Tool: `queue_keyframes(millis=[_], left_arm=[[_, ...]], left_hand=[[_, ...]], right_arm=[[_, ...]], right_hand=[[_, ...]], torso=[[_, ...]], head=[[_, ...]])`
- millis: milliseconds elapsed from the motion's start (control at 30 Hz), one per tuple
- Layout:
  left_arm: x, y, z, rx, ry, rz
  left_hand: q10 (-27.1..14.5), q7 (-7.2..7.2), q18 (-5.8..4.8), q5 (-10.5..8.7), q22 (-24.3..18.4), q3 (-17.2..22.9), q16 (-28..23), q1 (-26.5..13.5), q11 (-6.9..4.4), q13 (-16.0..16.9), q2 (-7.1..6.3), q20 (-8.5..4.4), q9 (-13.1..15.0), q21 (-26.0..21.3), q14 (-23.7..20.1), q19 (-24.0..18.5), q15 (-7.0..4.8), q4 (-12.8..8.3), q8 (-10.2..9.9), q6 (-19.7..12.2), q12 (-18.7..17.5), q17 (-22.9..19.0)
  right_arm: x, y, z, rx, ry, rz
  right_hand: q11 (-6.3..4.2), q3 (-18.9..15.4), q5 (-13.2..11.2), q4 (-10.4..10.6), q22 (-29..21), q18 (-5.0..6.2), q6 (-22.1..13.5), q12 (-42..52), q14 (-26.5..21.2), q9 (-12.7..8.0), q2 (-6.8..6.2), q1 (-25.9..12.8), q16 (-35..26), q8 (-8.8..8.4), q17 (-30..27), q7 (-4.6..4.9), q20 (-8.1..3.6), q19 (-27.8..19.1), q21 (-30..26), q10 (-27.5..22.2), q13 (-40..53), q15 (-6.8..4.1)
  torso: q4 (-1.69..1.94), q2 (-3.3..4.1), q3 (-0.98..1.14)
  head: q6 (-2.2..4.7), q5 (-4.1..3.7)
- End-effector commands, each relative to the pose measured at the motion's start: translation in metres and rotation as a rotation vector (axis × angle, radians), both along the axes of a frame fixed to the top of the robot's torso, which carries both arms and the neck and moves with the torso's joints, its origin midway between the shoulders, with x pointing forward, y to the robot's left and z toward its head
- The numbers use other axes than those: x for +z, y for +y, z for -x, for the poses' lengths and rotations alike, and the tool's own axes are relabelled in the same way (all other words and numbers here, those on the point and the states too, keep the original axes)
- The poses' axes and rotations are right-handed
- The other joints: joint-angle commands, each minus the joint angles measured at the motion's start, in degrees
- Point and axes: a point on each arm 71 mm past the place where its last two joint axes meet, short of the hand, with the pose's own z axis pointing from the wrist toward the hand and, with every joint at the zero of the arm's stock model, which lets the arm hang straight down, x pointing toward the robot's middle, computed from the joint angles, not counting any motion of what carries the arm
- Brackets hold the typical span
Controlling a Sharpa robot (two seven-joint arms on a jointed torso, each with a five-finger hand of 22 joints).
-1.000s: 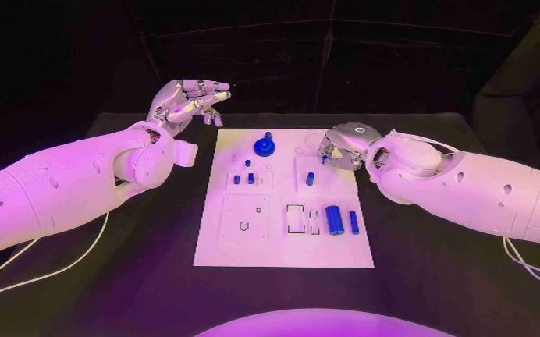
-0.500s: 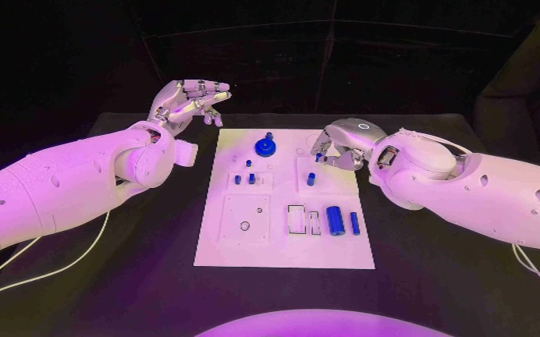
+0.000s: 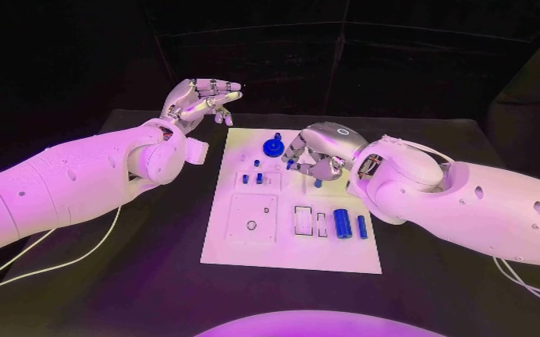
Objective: Assemble the parts on the task board
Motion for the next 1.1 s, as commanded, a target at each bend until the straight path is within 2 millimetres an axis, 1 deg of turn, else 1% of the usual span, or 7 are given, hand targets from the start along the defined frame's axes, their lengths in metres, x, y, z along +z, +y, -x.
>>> queue_keyframes(millis=[33,133,267,533,700,767,1100], left_arm=[[0.002,-0.002,0.000,-0.010,-0.009,0.011],[0.002,-0.003,0.000,-0.013,-0.009,0.013],[0.002,-0.007,0.000,-0.020,-0.008,0.015],[0.002,-0.012,0.001,-0.030,-0.006,0.019],[0.002,-0.013,0.000,-0.034,-0.006,0.020],[0.002,-0.014,0.000,-0.035,-0.006,0.020],[0.002,-0.015,0.000,-0.036,-0.005,0.020]], left_hand=[[-0.43,-0.06,0.59,0.39,-0.08,0.16,-0.31,-0.01,-0.15,-0.05,0.41,-0.04,0.01,-0.33,-0.53,-0.50,0.06,-0.16,0.20,-0.46,0.21,-0.05],[-0.43,-0.06,0.59,0.39,-0.08,0.16,-0.31,-0.01,-0.15,-0.05,0.41,-0.04,0.01,-0.33,-0.53,-0.50,0.06,-0.16,0.20,-0.46,0.21,-0.05],[-0.43,-0.06,0.59,0.39,-0.08,0.16,-0.31,-0.01,-0.15,-0.05,0.41,-0.04,0.01,-0.33,-0.53,-0.50,0.06,-0.16,0.20,-0.46,0.21,-0.05],[-0.48,-0.04,0.59,0.38,-0.12,0.19,-0.37,0.04,-0.13,-0.05,0.43,-0.04,0.02,-0.38,-0.60,-0.51,0.07,-0.22,0.25,-0.49,0.25,-0.21],[-0.48,-0.04,0.59,0.38,-0.12,0.19,-0.37,0.04,-0.13,-0.05,0.43,-0.04,0.02,-0.38,-0.60,-0.51,0.07,-0.22,0.25,-0.49,0.25,-0.21],[-0.48,-0.04,0.59,0.38,-0.12,0.19,-0.37,0.04,-0.13,-0.05,0.43,-0.04,0.02,-0.38,-0.60,-0.51,0.07,-0.22,0.25,-0.49,0.25,-0.21],[-0.48,-0.04,0.59,0.38,-0.12,0.19,-0.37,0.04,-0.13,-0.05,0.43,-0.04,0.02,-0.38,-0.60,-0.51,0.07,-0.22,0.25,-0.49,0.25,-0.21]], right_arm=[[-0.003,0.008,-0.001,0.023,0.000,-0.008],[-0.013,0.018,0.000,0.043,0.013,0.001],[-0.030,0.028,0.004,0.070,0.040,0.019],[-0.055,0.038,0.008,0.101,0.080,0.062],[-0.064,0.043,0.010,0.110,0.097,0.073],[-0.066,0.044,0.011,0.114,0.102,0.075],[-0.074,0.051,0.015,0.136,0.117,0.088]], right_hand=[[0.12,0.26,0.19,-0.07,0.06,-0.72,0.00,-0.19,1.47,0.01,0.02,-0.49,0.31,0.05,-0.05,0.12,0.07,0.25,0.18,0.20,0.07,-0.16],[0.14,0.59,0.25,-0.26,0.07,-0.73,-0.07,-0.24,1.47,0.00,-0.04,-0.64,0.37,0.04,-0.03,0.16,0.09,0.25,0.19,0.17,0.07,-0.14],[0.16,0.78,0.30,-0.38,0.07,-0.72,-0.13,-0.26,1.44,-0.01,-0.08,-0.70,0.33,0.02,-0.14,0.18,0.10,0.23,0.18,0.14,0.07,-0.12],[0.22,1.29,0.43,-0.68,-0.02,-0.70,-0.24,-0.33,1.42,-0.02,-0.18,-0.96,0.38,0.01,-0.19,0.23,0.13,0.14,0.13,0.08,0.08,-0.08],[0.25,1.44,0.44,-0.76,-0.04,-0.69,-0.29,-0.35,1.41,-0.03,-0.20,-1.09,0.40,0.01,-0.21,0.26,0.15,0.11,0.12,0.04,0.08,-0.06],[0.25,1.53,0.45,-0.81,-0.01,-0.70,-0.30,-0.36,1.41,-0.03,-0.19,-1.13,0.41,0.01,-0.20,0.27,0.15,0.13,0.14,0.04,0.08,-0.06],[0.26,1.63,0.46,-0.86,-0.01,-0.69,-0.32,-0.37,1.39,-0.03,-0.19,-1.19,0.37,0.01,-0.30,0.28,0.16,0.12,0.13,0.03,0.09,-0.05]], torso=[[-0.17,0.07,0.00],[-0.26,0.10,-0.02],[-0.07,0.01,0.08],[-0.16,0.10,0.05],[-0.17,0.04,0.17],[-0.13,0.06,0.10],[-0.18,0.04,0.10]], head=[[0.03,0.60],[-0.10,1.18],[-0.35,1.63],[-0.95,2.84],[-1.07,3.16],[-1.16,3.21],[-1.64,3.77]])
